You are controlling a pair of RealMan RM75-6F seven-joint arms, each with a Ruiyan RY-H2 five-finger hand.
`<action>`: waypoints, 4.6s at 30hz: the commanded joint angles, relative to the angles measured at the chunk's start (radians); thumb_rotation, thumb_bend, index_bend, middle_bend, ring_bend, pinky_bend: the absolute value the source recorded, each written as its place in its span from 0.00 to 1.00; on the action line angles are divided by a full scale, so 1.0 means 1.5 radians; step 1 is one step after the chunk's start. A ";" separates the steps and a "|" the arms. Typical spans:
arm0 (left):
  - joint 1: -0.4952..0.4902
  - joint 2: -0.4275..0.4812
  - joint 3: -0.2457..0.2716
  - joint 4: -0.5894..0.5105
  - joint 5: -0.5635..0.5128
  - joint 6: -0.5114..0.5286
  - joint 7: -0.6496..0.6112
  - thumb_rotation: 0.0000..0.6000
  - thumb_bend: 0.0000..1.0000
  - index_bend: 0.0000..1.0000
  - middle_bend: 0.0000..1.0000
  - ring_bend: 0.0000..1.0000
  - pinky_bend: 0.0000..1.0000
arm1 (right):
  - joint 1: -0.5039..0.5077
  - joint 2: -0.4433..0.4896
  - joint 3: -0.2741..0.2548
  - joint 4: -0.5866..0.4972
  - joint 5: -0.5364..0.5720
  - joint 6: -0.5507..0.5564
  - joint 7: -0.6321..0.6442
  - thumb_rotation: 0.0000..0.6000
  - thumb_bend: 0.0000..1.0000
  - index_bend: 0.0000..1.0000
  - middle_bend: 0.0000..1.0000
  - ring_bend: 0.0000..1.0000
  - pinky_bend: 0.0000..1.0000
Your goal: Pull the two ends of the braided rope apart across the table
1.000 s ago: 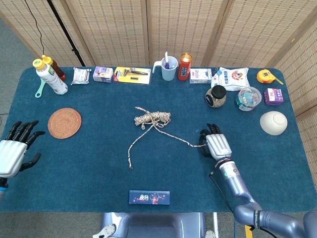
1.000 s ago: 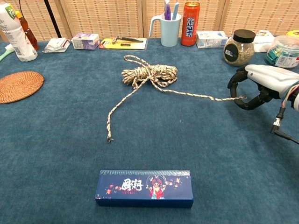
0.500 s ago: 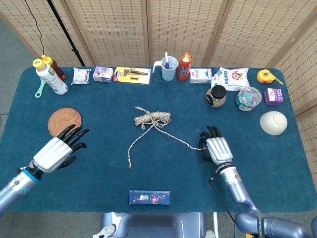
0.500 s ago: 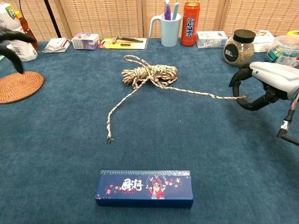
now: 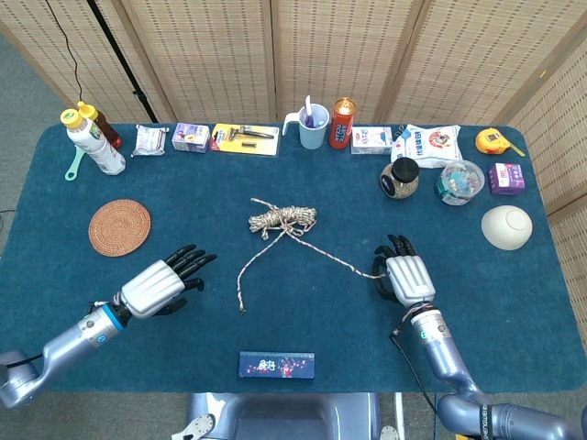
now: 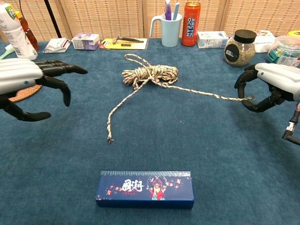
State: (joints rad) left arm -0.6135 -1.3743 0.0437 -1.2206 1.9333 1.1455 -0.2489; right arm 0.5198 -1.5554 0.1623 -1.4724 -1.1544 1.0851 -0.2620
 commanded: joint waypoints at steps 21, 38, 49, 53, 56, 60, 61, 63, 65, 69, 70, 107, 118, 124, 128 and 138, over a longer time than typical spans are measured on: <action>-0.094 -0.104 0.013 0.059 -0.028 -0.078 0.007 1.00 0.35 0.44 0.00 0.00 0.00 | 0.001 -0.007 0.005 0.027 0.016 -0.014 0.014 1.00 0.52 0.62 0.28 0.03 0.00; -0.132 -0.163 0.023 0.098 -0.049 -0.105 0.010 1.00 0.35 0.44 0.00 0.00 0.00 | 0.001 -0.011 0.007 0.048 0.021 -0.024 0.031 1.00 0.52 0.62 0.28 0.04 0.00; -0.141 -0.195 0.027 0.122 -0.069 -0.109 0.023 1.00 0.35 0.47 0.00 0.00 0.00 | -0.004 -0.012 0.004 0.061 0.019 -0.029 0.047 1.00 0.52 0.62 0.28 0.04 0.00; -0.140 -0.203 0.029 0.126 -0.075 -0.106 0.028 1.00 0.35 0.48 0.00 0.00 0.00 | -0.005 -0.012 0.003 0.064 0.019 -0.031 0.051 1.00 0.52 0.62 0.28 0.04 0.00; -0.140 -0.209 0.031 0.130 -0.079 -0.106 0.031 1.00 0.35 0.48 0.00 0.00 0.00 | -0.005 -0.012 0.002 0.066 0.018 -0.033 0.054 1.00 0.52 0.62 0.28 0.04 0.00; -0.142 -0.214 0.032 0.135 -0.084 -0.105 0.034 1.00 0.35 0.49 0.00 0.00 0.00 | -0.005 -0.012 0.003 0.067 0.016 -0.034 0.056 1.00 0.52 0.62 0.28 0.04 0.00; -0.143 -0.215 0.032 0.136 -0.085 -0.104 0.035 1.00 0.35 0.49 0.00 0.00 0.00 | -0.005 -0.011 0.004 0.067 0.016 -0.034 0.056 1.00 0.52 0.62 0.28 0.04 0.00; -0.144 -0.216 0.032 0.138 -0.088 -0.104 0.035 1.00 0.35 0.50 0.00 0.00 0.00 | -0.005 -0.011 0.004 0.068 0.016 -0.034 0.057 1.00 0.52 0.62 0.28 0.04 0.00; -0.145 -0.218 0.032 0.140 -0.091 -0.105 0.035 1.00 0.35 0.50 0.00 0.00 0.00 | -0.006 -0.010 0.003 0.068 0.016 -0.034 0.057 1.00 0.52 0.62 0.28 0.04 0.00; -0.146 -0.221 0.034 0.142 -0.095 -0.105 0.036 1.00 0.35 0.51 0.01 0.00 0.00 | -0.007 -0.010 0.003 0.069 0.016 -0.034 0.057 1.00 0.52 0.62 0.28 0.04 0.00; -0.147 -0.222 0.034 0.142 -0.096 -0.105 0.035 1.00 0.35 0.51 0.01 0.00 0.00 | -0.007 -0.010 0.002 0.069 0.016 -0.034 0.057 1.00 0.52 0.62 0.28 0.04 0.00; -0.153 -0.228 0.049 0.147 -0.114 -0.098 0.045 1.00 0.47 0.57 0.08 0.00 0.00 | -0.012 -0.008 0.003 0.068 0.020 -0.038 0.059 1.00 0.52 0.62 0.28 0.05 0.00; -0.155 -0.228 0.050 0.148 -0.118 -0.096 0.048 1.00 0.50 0.58 0.08 0.00 0.00 | -0.013 -0.009 0.004 0.067 0.020 -0.037 0.060 1.00 0.52 0.63 0.28 0.05 0.00; -0.153 -0.224 0.050 0.147 -0.122 -0.092 0.048 1.00 0.51 0.59 0.08 0.00 0.00 | -0.013 -0.008 0.004 0.067 0.018 -0.035 0.060 1.00 0.52 0.64 0.29 0.05 0.00; -0.142 -0.213 0.051 0.145 -0.129 -0.082 0.045 1.00 0.52 0.59 0.08 0.00 0.00 | -0.014 -0.006 0.006 0.062 0.014 -0.030 0.062 1.00 0.52 0.64 0.29 0.06 0.00; -0.112 -0.161 0.050 0.127 -0.150 -0.049 0.031 1.00 0.53 0.60 0.08 0.00 0.00 | -0.018 0.008 0.012 0.045 0.002 -0.012 0.066 1.00 0.53 0.65 0.29 0.06 0.00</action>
State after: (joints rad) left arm -0.7920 -1.6310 0.1182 -1.0243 1.7153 1.0624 -0.1961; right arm 0.4942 -1.5457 0.1787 -1.4024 -1.1490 1.0642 -0.1640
